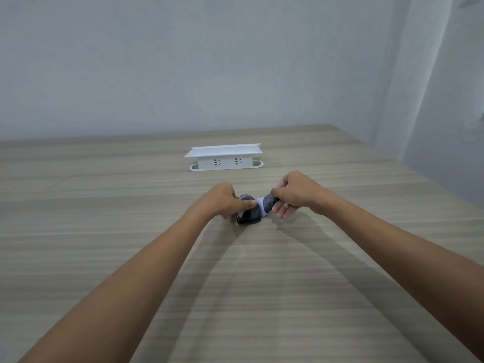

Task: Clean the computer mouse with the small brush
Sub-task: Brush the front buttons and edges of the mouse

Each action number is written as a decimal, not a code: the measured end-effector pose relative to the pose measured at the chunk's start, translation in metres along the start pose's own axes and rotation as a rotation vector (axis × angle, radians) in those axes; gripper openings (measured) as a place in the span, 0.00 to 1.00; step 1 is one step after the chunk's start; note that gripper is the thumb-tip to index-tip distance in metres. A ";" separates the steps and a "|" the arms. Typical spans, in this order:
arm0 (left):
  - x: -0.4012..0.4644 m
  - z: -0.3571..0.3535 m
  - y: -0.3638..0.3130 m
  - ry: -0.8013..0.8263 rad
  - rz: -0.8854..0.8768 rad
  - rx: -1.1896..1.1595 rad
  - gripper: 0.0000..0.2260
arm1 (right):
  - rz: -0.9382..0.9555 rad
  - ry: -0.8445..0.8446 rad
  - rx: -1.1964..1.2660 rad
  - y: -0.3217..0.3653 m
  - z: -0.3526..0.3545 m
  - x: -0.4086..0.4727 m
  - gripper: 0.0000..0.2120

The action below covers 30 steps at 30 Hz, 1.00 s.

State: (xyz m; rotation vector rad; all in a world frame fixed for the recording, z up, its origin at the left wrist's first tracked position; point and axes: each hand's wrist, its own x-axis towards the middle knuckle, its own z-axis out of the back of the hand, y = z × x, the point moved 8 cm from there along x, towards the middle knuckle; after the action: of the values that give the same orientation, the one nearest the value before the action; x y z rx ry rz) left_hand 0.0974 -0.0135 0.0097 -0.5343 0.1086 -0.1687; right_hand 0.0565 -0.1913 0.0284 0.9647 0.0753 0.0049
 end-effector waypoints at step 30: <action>0.004 -0.007 0.013 0.110 -0.088 -0.100 0.22 | 0.226 -0.027 -0.051 0.004 -0.002 0.003 0.05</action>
State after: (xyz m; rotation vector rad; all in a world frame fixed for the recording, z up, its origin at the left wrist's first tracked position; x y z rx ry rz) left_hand 0.1025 -0.0065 -0.0031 -0.6298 0.2018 -0.2801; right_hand 0.0598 -0.1875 0.0302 0.9183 -0.0586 0.2007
